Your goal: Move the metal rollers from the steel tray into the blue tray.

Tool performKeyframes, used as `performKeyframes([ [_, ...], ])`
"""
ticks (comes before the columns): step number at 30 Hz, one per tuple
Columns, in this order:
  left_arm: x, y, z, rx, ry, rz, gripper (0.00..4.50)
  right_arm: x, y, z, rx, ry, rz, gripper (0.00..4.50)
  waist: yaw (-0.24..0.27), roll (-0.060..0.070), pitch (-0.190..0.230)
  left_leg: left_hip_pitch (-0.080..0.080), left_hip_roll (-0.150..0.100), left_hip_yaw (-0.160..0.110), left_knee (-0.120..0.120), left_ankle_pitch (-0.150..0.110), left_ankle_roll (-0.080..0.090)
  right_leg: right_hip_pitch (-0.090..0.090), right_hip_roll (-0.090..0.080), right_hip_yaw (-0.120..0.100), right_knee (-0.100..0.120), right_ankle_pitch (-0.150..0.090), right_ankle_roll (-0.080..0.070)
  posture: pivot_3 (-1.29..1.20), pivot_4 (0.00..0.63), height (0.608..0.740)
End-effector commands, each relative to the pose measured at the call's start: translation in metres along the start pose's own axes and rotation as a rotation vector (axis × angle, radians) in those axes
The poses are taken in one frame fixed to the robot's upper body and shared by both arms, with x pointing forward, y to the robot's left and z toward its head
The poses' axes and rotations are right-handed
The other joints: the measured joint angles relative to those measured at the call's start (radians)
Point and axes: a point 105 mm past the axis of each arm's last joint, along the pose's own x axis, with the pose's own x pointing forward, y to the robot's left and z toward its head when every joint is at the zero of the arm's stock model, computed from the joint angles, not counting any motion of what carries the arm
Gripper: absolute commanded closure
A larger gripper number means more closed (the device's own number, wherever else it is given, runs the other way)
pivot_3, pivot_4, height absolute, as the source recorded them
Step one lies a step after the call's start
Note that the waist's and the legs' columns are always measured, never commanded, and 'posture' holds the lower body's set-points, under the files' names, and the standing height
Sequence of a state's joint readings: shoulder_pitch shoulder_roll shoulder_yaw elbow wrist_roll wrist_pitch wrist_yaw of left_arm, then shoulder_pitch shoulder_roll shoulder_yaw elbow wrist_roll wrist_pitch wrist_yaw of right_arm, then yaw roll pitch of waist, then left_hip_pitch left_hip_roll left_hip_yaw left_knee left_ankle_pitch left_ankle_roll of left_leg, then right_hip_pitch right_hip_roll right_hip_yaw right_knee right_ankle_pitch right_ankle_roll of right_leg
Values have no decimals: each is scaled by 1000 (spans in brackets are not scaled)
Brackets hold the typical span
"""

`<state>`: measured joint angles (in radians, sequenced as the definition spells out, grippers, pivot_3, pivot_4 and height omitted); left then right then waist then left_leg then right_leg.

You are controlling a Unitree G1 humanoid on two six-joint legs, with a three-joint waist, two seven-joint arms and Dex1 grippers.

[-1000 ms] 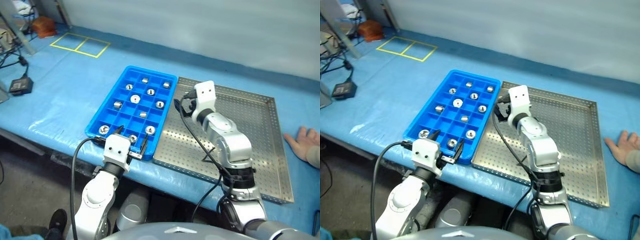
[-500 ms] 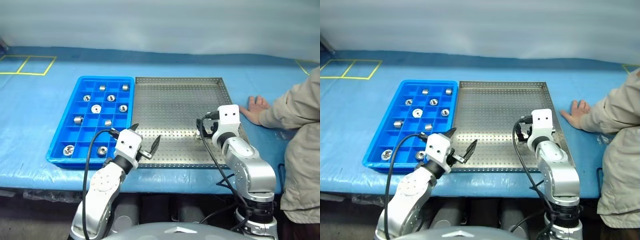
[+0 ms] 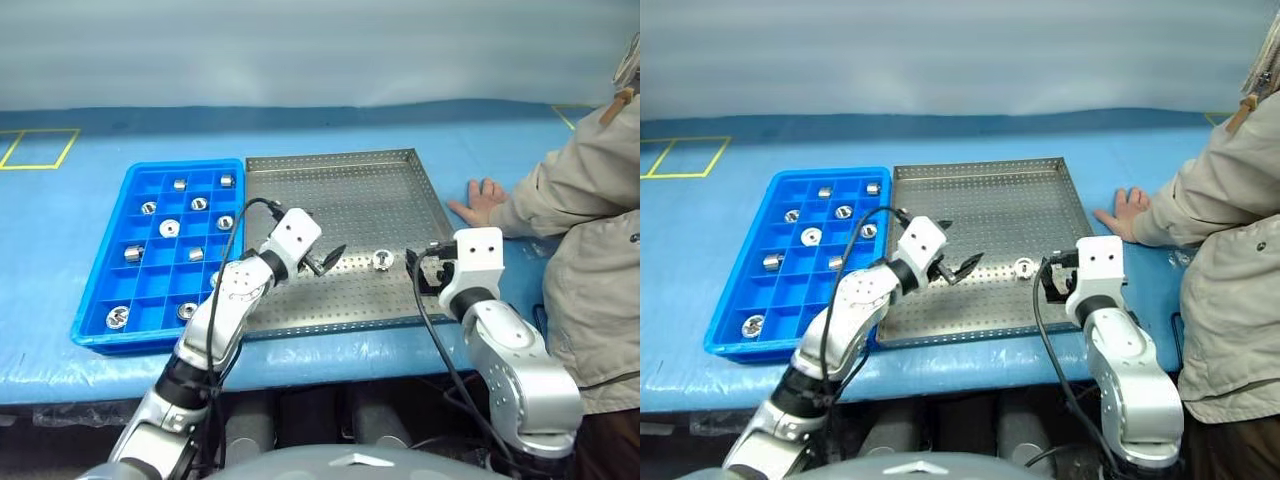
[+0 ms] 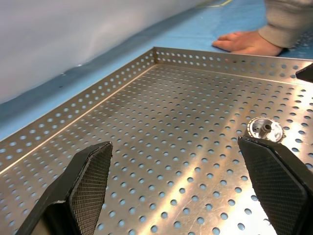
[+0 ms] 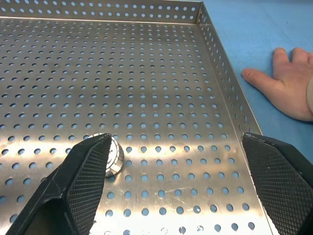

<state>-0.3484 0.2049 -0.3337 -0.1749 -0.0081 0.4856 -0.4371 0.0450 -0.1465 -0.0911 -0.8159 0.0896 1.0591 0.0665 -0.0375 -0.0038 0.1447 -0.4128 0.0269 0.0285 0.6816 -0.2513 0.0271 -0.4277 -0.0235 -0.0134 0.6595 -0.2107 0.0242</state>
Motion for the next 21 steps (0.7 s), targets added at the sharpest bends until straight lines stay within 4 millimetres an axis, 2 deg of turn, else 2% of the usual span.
performKeyframes([
  [1, 15, -6, 6, 33, -15, -63, 0, -12, 4, 10, -1, -54, 14, 23, -6, 0, 0, 0, 0, 0, 0, 0, 0, 0, 0, 1, 0, 0, 0, -163, 150, 740],
  [9, 50, -22, 1, -14, 37, -175, 0, -30, 16, -4, 36, -30, 67, 23, -42, -1, 0, 1, 1, 2, 0, 0, 1, -1, -1, 4, 0, 0, 0, -228, 150, 740],
  [15, 70, -29, 6, -16, 21, -205, 0, -32, 22, -8, 54, -21, 73, 23, -65, -1, 1, 1, 1, 3, 0, 0, 2, -1, 0, 6, 0, 0, 1, -248, 150, 740],
  [21, 85, -38, -3, 24, 48, -216, 0, -31, 24, -9, 58, -21, 73, 23, -85, -1, 1, 1, 1, 4, 0, 0, 3, -1, -1, 6, -1, 0, 1, -260, 150, 740],
])
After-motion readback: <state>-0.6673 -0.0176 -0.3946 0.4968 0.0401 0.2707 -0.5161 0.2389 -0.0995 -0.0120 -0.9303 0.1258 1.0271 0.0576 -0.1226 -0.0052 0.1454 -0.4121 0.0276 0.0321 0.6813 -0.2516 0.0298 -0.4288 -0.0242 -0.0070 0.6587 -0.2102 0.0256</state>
